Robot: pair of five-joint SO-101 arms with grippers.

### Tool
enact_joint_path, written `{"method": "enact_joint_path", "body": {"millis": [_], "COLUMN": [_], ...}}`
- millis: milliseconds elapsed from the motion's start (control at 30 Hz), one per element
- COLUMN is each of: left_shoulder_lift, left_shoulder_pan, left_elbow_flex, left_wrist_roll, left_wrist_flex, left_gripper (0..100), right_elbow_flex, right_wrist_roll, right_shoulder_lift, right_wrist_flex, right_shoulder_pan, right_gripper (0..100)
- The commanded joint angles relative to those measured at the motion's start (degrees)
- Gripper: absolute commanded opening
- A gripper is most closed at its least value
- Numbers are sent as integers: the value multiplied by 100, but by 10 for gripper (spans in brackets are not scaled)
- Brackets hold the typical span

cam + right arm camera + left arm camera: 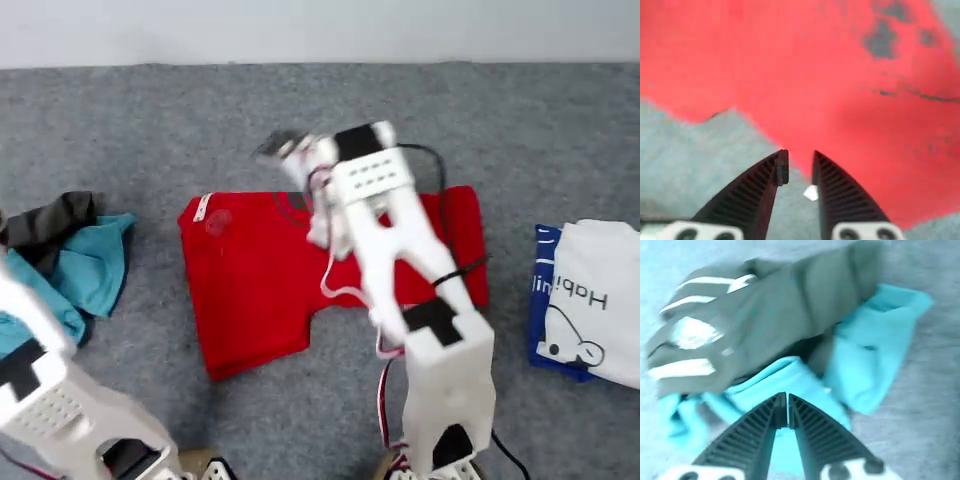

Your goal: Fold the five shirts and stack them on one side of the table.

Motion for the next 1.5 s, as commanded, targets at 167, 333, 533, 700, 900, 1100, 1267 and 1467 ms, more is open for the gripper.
{"method": "enact_joint_path", "body": {"millis": [167,333,533,700,900,1100,1267,1467], "left_shoulder_lift": [-352,-352,-352,-352,-352,-352,-352,-352], "left_shoulder_pan": [-1073,-1240,-1231,-1275,-1336,-1363,-1354,-1319], "left_elbow_flex": [-171,-163,-163,-163,-136,66,312,312], "left_wrist_roll": [-659,-862,-853,-853,-853,-853,-853,-853], "left_wrist_flex": [149,141,141,141,105,-79,-141,-141], "left_gripper": [16,16,16,16,16,16,16,16], "right_elbow_flex": [1521,1732,1749,1749,1723,1723,1600,976], "right_wrist_roll": [457,422,404,211,220,229,237,237], "right_shoulder_lift": [-1138,-989,-673,-154,664,954,1024,980], "right_wrist_flex": [-470,-558,-892,-1226,-1930,-2062,-2220,-1938], "right_shoulder_pan": [-1560,-2571,-3327,-3503,-3240,-3257,-3231,-2985], "right_gripper": [229,229,229,229,228,158,9,10]}}
